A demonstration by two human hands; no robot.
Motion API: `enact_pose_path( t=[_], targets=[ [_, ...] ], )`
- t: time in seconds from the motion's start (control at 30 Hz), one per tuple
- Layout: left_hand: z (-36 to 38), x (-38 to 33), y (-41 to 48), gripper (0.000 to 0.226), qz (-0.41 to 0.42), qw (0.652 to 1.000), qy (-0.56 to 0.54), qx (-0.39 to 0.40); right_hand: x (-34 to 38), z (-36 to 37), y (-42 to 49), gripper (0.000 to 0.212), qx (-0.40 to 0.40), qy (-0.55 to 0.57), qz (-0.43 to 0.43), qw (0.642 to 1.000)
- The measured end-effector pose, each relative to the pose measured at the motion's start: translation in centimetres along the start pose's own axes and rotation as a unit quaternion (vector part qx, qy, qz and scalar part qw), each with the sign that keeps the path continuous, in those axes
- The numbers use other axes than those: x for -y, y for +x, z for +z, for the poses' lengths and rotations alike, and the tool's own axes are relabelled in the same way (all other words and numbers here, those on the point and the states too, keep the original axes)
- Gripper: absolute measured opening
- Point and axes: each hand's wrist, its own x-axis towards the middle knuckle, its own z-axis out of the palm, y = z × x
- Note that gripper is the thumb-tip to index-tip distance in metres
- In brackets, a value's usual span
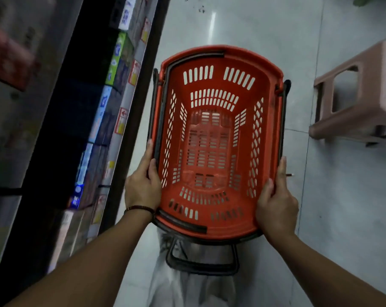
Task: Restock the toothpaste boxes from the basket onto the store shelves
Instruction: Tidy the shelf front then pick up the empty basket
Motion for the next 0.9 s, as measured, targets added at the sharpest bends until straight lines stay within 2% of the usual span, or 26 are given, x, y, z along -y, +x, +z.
enact_pose_path(
  t=[0.1,0.4,0.9],
  targets=[
    [-0.5,1.5,-3.4,0.05,0.016,1.0,-0.007,-0.007,-2.2,0.1,-2.8,0.066,-0.008,-0.004,-0.023,1.0],
    [-3.2,7.3,-13.3,0.052,0.004,1.0,-0.017,0.025,-7.6,0.1,-13.3,0.064,0.018,0.01,0.003,1.0],
    [-8.9,19.6,-35.5,0.051,-0.008,0.999,-0.016,0.051,-19.1,0.7,-37.5,0.068,0.014,-0.003,0.006,1.0]
  ],
)
